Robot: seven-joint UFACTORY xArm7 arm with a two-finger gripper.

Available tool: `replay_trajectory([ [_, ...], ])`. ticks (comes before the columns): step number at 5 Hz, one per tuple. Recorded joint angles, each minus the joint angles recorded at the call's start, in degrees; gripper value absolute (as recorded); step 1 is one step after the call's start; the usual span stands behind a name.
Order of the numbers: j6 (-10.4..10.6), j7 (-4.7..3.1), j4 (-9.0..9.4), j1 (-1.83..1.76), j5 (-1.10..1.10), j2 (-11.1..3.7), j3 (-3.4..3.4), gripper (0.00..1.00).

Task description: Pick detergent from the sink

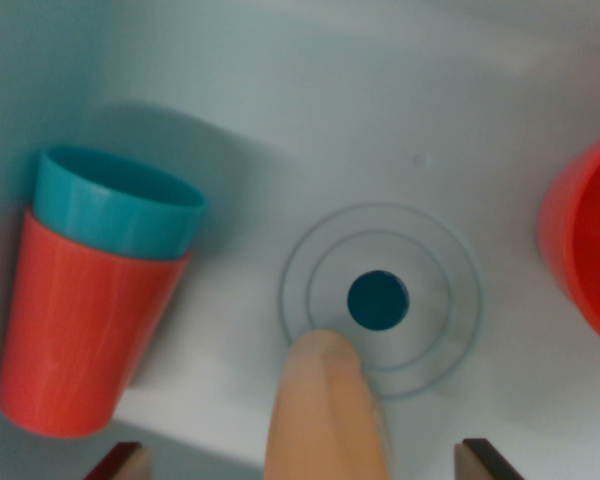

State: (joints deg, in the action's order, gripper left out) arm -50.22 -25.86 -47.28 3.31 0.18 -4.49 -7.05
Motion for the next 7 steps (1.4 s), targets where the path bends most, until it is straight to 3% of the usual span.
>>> replay_trajectory([
  [2, 0.0, 0.0, 0.0, 0.0, 0.0, 0.0, 0.0, 0.0],
  [3, 0.0, 0.0, 0.0, 0.0, 0.0, 0.0, 0.0, 1.0],
  [7, -0.5, 0.01, -0.39, 0.0, -0.02, 0.16, 0.01, 1.0],
])
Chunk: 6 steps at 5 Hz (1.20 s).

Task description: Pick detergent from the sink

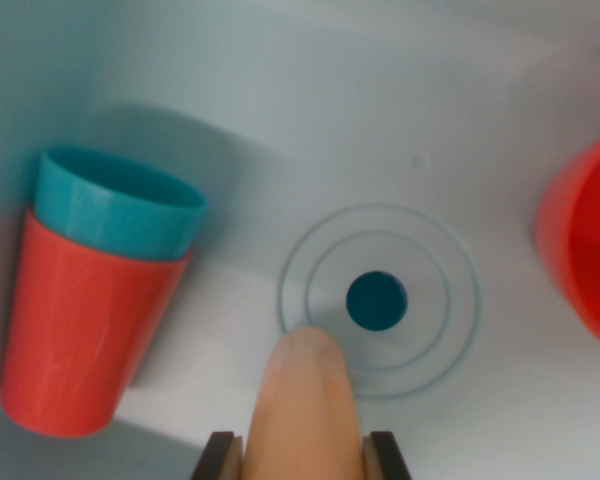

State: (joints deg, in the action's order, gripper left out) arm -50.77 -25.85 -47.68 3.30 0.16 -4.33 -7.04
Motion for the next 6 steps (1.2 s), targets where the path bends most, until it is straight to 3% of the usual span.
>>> replay_trajectory([
  [5, -2.1, 0.05, -1.5, -0.01, -0.07, 0.6, 0.02, 1.0],
  [6, -3.7, 0.09, -2.64, -0.03, -0.12, 1.05, 0.03, 1.0],
])
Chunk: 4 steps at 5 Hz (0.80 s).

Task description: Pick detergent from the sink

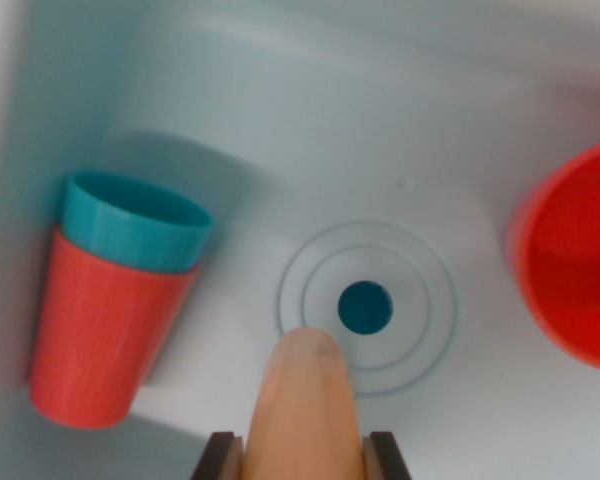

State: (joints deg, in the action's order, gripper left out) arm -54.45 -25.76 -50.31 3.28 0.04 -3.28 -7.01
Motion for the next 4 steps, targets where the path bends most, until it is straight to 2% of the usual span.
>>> replay_trajectory([
  [1, 0.0, 0.0, 0.0, 0.0, 0.0, 0.0, 0.0, 1.0],
  [2, -1.9, 0.04, -1.35, -0.01, -0.06, 0.54, 0.02, 1.0],
  [3, -1.9, 0.04, -1.35, -0.01, -0.06, 0.54, 0.02, 1.0],
  [4, -4.0, 0.1, -2.89, -0.03, -0.13, 1.15, 0.04, 1.0],
])
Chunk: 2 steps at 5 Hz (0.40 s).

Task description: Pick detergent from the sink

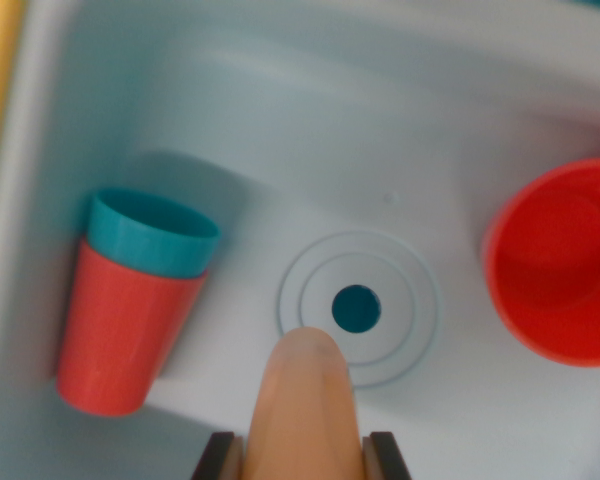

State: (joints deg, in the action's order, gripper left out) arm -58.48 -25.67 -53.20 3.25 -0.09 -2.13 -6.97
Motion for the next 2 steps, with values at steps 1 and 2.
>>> replay_trajectory([
  [1, 0.0, 0.0, 0.0, 0.0, 0.0, 0.0, 0.0, 1.0],
  [2, -2.3, 0.06, -1.68, -0.02, -0.08, 0.67, 0.02, 1.0],
])
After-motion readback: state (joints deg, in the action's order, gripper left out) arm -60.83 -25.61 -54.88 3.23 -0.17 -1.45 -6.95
